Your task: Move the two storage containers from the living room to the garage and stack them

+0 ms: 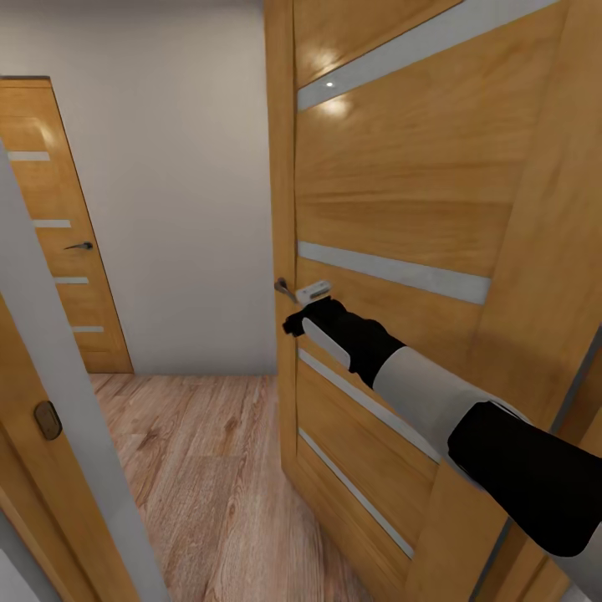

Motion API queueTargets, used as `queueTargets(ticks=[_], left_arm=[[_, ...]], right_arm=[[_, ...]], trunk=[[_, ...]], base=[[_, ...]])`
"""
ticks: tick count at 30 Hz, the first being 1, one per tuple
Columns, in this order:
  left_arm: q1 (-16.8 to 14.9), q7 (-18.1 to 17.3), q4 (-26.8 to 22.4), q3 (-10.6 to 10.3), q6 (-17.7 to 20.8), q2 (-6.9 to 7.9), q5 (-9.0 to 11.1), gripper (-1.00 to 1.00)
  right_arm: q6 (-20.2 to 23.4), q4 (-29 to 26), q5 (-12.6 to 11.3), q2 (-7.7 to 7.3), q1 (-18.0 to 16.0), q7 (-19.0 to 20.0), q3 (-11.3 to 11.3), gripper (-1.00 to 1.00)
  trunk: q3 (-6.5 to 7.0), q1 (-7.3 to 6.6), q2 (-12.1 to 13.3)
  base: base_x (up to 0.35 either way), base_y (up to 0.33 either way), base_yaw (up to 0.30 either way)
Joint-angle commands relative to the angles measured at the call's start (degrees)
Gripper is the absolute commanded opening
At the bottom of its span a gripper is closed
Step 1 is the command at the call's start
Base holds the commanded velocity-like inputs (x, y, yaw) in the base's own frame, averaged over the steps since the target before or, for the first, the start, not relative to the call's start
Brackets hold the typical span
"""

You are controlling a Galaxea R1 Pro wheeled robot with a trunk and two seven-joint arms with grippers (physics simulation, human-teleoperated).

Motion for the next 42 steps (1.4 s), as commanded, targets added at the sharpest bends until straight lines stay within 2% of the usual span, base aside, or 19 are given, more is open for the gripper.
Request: queueTargets(ticks=[1,2,3,8,18,24,27,32,35,42], left_arm=[[0.0,0.1,0.0,0.0,-0.1,-0.02,0.1,1.00],[0.0,0.1,0.0,0.0,-0.1,-0.03,0.1,1.00],[0.0,0.1,0.0,0.0,-0.1,-0.07,0.1,1.00],[0.0,0.1,0.0,0.0,-0.1,-0.09,0.1,1.00],[0.0,0.1,0.0,0.0,-0.1,-0.09,0.1,1.00],[0.0,0.1,0.0,0.0,-0.1,-0.09,0.1,1.00],[0.0,0.1,0.0,0.0,-0.1,-0.09,0.1,1.00],[0.0,0.2,0.0,0.0,-0.1,-0.09,0.1,1.00],[0.0,0.1,0.0,0.0,-0.1,-0.07,0.1,1.00],[0.0,-0.5,0.0,-0.1,0.0,0.06,0.1,1.00]], right_arm=[[0.0,0.0,-0.9,0.00,-0.1,-0.2,0.3,1.00],[0.0,0.0,-1.3,0.00,-0.1,0.1,0.3,1.00],[-0.1,0.1,-10.8,0.00,-0.1,1.7,0.5,1.00],[-0.5,0.5,-12.2,0.00,0.0,2.2,0.8,1.00],[-1.8,1.5,-12.4,0.00,1.1,4.5,0.6,1.00],[-5.5,5.8,-11.8,0.00,3.3,7.5,0.5,1.00],[-6.7,7.3,-10.9,0.00,3.9,8.9,0.6,1.00],[-7.0,7.9,-7.4,0.00,4.1,8.7,0.7,1.00],[-7.0,7.9,-6.2,0.00,4.1,8.6,0.8,1.00],[-6.8,8.0,-5.8,0.00,4.1,8.5,1.0,1.00]], trunk=[[-0.06,0.00,0.0],[-0.06,0.00,0.0],[-0.06,0.00,0.0],[-0.06,0.00,0.0],[-0.06,0.00,0.0],[-0.06,0.00,0.0],[-0.06,0.00,0.0],[-0.06,0.00,0.0],[-0.06,0.00,0.0],[-0.06,0.00,0.0]], base=[[0.000,0.000,0.000],[0.000,0.000,0.000],[0.000,0.000,0.000],[0.000,0.000,0.000],[0.000,0.000,0.000],[0.000,0.000,0.000],[0.000,0.000,0.000],[0.000,0.000,0.000],[0.014,0.000,0.000],[0.216,0.000,0.000]])
